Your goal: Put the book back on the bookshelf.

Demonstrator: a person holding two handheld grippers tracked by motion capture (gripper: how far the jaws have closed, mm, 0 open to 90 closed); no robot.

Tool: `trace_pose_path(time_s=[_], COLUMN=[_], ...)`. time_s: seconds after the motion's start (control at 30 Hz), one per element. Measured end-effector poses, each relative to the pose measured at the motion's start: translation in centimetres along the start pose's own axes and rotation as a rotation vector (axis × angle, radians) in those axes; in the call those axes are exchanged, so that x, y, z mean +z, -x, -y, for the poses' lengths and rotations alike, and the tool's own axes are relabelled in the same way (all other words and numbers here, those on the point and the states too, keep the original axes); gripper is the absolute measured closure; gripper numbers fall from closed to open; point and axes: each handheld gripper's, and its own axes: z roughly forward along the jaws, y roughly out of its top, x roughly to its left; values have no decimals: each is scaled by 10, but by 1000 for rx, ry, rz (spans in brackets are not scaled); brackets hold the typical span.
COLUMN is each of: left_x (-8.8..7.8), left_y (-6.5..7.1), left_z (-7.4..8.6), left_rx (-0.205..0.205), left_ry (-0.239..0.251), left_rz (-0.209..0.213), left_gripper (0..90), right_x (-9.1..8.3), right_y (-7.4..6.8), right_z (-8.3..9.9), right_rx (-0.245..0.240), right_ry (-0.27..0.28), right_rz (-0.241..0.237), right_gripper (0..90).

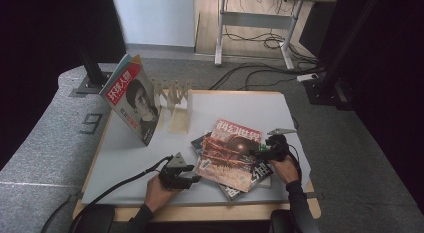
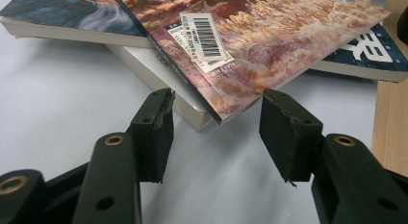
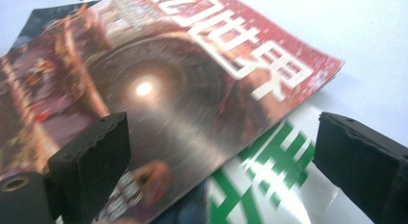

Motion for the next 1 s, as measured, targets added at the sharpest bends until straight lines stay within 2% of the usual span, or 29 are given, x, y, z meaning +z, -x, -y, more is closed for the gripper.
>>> trace_pose_path(time_s=[0.27,0.6,1.0], left_x=[0,0,1], left_y=[0,0,1], left_z=[1,1,1], left_rx=[6,10,12], left_ry=[3,4,2], left_rz=[21,21,23], left_gripper=[512,523,521], right_x=[18,36,52], right_y=[19,33,46], right_z=[-15,-24,-26], right_rx=[28,70,183], right_ry=[-25,-54,-59], right_rz=[-2,-22,-98], right_gripper=[41,40,7])
